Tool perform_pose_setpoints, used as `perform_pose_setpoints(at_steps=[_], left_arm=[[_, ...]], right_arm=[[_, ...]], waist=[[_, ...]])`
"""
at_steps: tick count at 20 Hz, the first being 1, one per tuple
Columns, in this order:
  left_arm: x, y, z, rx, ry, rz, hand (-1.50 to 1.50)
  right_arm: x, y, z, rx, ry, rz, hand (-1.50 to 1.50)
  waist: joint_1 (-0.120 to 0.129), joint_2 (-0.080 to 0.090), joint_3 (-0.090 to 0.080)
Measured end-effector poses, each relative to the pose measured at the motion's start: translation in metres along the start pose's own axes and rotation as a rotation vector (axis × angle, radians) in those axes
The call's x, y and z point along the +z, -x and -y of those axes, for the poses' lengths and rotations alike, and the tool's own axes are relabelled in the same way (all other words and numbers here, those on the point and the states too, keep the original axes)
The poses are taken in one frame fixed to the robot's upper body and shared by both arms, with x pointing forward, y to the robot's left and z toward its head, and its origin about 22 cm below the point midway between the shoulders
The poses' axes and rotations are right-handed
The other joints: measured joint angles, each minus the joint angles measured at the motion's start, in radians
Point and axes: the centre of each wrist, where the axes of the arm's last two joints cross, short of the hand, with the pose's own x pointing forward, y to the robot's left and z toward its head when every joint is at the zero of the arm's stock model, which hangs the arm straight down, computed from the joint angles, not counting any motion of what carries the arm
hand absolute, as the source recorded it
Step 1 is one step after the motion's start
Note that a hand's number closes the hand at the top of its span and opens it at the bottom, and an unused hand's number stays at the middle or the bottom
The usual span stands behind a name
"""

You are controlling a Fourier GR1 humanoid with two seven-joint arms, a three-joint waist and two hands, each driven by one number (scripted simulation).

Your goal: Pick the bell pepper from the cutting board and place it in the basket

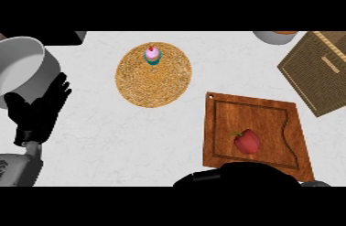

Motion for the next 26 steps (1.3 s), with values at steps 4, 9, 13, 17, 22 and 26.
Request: perform_pose_setpoints(at_steps=[4, 9, 13, 17, 22, 26], left_arm=[[0.002, -0.003, -0.005, -0.007, -0.008, -0.011, 0.0], [0.0, -0.006, -0.004, -0.002, -0.012, -0.009, 0.0], [-0.001, -0.006, -0.004, -0.008, 0.0, -0.009, 0.0], [-0.005, -0.01, -0.003, -0.007, 0.002, 0.0, 0.0], [-0.003, -0.01, -0.001, -0.003, 0.01, -0.001, 0.0], [-0.002, -0.009, 0.0, 0.002, 0.007, 0.002, 0.0]], right_arm=[[0.0, -0.027, 0.028, 0.221, -0.066, -0.161, -1.5], [0.0, -0.058, 0.066, 0.528, -0.066, -0.384, -1.5], [-0.005, -0.082, 0.091, 0.602, -0.109, -0.506, -1.5], [-0.004, -0.087, 0.113, 0.588, -0.248, -0.61, -1.5], [0.01, -0.095, 0.144, 0.515, -0.321, -0.652, -1.5], [0.032, -0.098, 0.162, 0.429, -0.318, -0.628, -1.5]], waist=[[-0.006, -0.006, -0.002], [-0.01, -0.006, -0.004], [-0.002, -0.002, -0.004], [0.005, 0.002, -0.004], [0.008, 0.004, -0.002], [0.009, 0.006, -0.001]])
